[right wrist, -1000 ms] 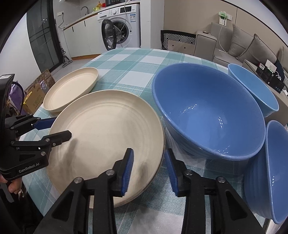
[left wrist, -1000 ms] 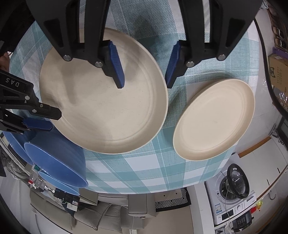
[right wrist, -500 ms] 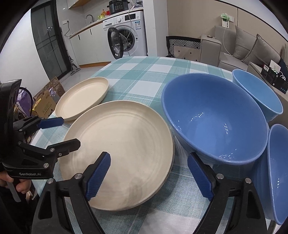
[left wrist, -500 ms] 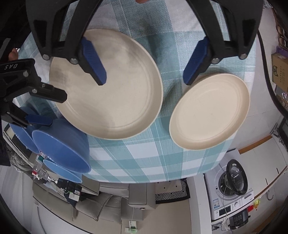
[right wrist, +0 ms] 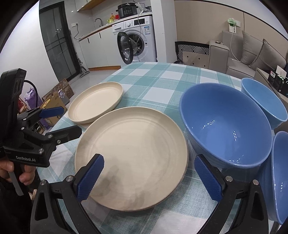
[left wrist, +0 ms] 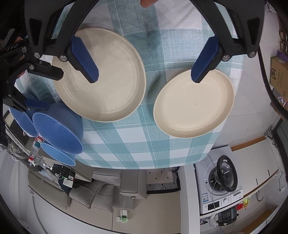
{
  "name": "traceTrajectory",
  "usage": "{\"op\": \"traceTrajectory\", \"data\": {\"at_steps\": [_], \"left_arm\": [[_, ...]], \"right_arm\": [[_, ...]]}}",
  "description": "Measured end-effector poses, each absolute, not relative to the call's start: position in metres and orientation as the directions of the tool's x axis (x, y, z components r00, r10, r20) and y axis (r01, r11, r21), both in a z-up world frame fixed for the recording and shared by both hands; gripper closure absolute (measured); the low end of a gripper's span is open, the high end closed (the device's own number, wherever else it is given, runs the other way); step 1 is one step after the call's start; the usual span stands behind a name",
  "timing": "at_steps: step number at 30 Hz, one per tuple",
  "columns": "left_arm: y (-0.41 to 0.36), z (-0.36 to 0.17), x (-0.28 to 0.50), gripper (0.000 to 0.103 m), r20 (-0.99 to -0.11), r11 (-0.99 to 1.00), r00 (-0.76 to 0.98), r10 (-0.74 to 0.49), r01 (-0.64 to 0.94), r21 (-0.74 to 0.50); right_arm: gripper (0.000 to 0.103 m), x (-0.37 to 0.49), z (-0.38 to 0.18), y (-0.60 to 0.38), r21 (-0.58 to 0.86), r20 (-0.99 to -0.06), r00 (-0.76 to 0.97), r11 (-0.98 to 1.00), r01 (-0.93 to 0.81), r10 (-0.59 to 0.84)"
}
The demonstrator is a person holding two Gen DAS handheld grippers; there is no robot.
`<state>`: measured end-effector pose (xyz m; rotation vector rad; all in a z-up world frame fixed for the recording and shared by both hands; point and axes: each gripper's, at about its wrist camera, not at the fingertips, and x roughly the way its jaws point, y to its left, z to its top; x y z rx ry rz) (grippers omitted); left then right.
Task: Organize plates and bowls
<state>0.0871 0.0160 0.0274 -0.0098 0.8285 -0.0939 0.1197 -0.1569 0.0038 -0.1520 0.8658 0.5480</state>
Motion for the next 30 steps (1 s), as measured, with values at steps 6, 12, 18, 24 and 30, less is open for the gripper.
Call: {"op": "traceTrajectory", "data": {"at_steps": [6,12,18,24,30], "left_arm": [[0.025,0.036,0.083,0.0,-0.717,0.997,0.693,-0.073,0.055,-0.048],[0.033,0.045,0.08,0.0,-0.693,0.999,0.719,-0.05,0.026,-0.045],[0.043,0.056,0.077,0.0,-0.67,0.998,0.741,-0.04,0.004,-0.055],[0.062,0.067,0.077,0.0,-0.645,0.996,0.763,-0.031,-0.027,-0.081],[0.083,0.07,0.082,0.0,-0.631,0.993,0.775,0.024,-0.092,-0.075]], "right_arm": [[0.001,0.116,0.011,-0.149,0.093,-0.743,0.521,0.836,-0.541,0.42],[0.001,0.112,0.019,-0.143,0.086,-0.735,0.528,0.831,-0.55,0.425],[0.001,0.11,0.033,-0.134,0.06,-0.726,0.543,0.826,-0.561,0.422],[0.001,0.117,0.048,-0.119,0.041,-0.713,0.562,0.825,-0.563,0.419],[0.001,0.131,0.061,-0.1,0.036,-0.698,0.582,0.832,-0.554,0.418]]}}
